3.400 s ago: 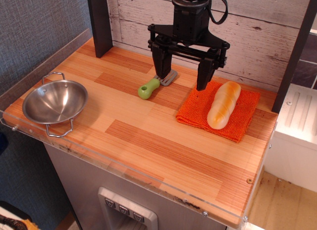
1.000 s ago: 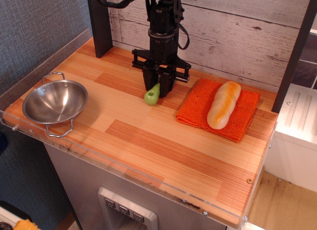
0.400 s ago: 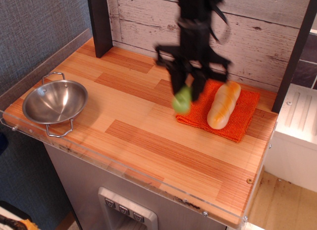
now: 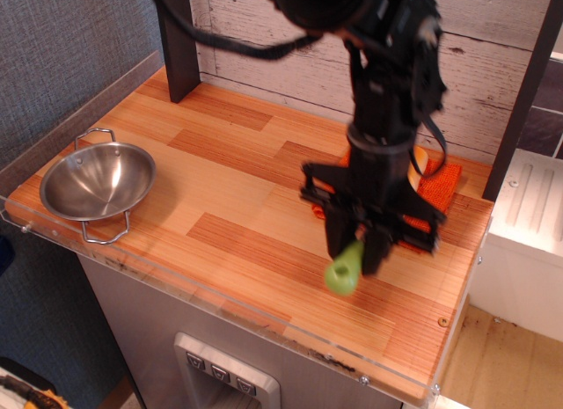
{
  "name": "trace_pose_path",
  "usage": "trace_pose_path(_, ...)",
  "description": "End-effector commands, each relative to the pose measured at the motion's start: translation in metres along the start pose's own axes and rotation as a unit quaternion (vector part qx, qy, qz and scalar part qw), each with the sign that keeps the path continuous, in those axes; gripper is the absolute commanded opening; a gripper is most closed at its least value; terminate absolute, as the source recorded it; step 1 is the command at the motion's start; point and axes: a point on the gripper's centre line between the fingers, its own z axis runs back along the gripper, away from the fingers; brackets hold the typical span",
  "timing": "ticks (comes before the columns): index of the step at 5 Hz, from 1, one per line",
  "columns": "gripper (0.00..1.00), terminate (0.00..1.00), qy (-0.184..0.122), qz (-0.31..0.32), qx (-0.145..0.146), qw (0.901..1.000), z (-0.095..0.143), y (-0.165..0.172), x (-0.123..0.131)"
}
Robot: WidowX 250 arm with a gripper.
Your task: Pickup the green cheese grinder, place it on the bottom right of the table.
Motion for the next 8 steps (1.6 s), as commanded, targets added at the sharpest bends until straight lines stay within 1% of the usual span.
trace_pose_path(1,0.0,0.0,-0.029,-0.006,0.011,0.9995,0.0,-0.009,-0.005)
trace_pose_path(2,0.0,0.0,-0.017,-0.006,0.011,0.9998,-0.008,-0.012,-0.004)
trace_pose_path(4,0.0,0.0,0.0,0.012,0.011,0.9999,-0.015,-0.011,-0.011)
trace_pose_path(5,1.0,0.0,-0.005,0.016,0.013,0.9998,-0.012,-0.013,-0.012)
trace_pose_path(6,1.0,0.0,-0.021,0.016,0.019,0.9995,0.0,-0.011,-0.012)
trace_pose_path(7,1.0,0.0,-0.055,0.026,0.03,0.9977,0.032,0.005,-0.015)
trace_pose_path(8,1.0,0.0,-0.071,0.061,0.042,0.9948,0.055,0.024,-0.02)
